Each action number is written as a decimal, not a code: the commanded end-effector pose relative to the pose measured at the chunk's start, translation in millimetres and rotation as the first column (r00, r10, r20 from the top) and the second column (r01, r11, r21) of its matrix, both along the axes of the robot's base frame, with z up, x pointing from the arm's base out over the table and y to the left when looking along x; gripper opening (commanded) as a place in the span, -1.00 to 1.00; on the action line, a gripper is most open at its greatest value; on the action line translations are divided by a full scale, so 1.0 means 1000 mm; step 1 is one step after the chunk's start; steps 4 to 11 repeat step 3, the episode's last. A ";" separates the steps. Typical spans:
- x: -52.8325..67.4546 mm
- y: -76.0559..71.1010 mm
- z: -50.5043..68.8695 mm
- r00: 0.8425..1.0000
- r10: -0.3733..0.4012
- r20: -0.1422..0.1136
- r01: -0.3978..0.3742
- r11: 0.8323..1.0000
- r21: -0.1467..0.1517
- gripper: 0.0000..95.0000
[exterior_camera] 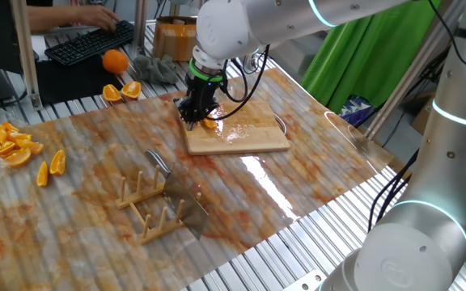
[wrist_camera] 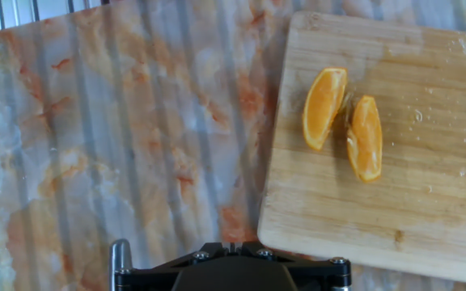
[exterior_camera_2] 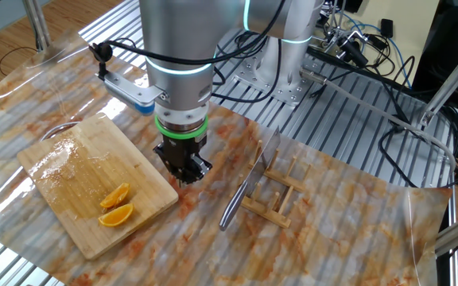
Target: Chop the orange
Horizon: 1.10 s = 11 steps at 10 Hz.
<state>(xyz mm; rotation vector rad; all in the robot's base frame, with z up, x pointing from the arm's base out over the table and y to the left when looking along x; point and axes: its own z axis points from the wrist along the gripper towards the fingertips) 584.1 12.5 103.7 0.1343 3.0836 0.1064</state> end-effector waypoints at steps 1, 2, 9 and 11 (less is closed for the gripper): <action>0.000 0.000 -0.001 1.000 0.001 -0.005 -0.001 1.000 -0.002 -1.00; 0.000 0.000 -0.001 1.000 0.003 -0.005 -0.003 1.000 -0.006 -1.00; 0.000 0.000 -0.001 1.000 0.002 -0.006 -0.002 1.000 -0.007 -1.00; 0.000 0.000 -0.001 1.000 0.002 -0.006 -0.002 1.000 -0.007 -1.00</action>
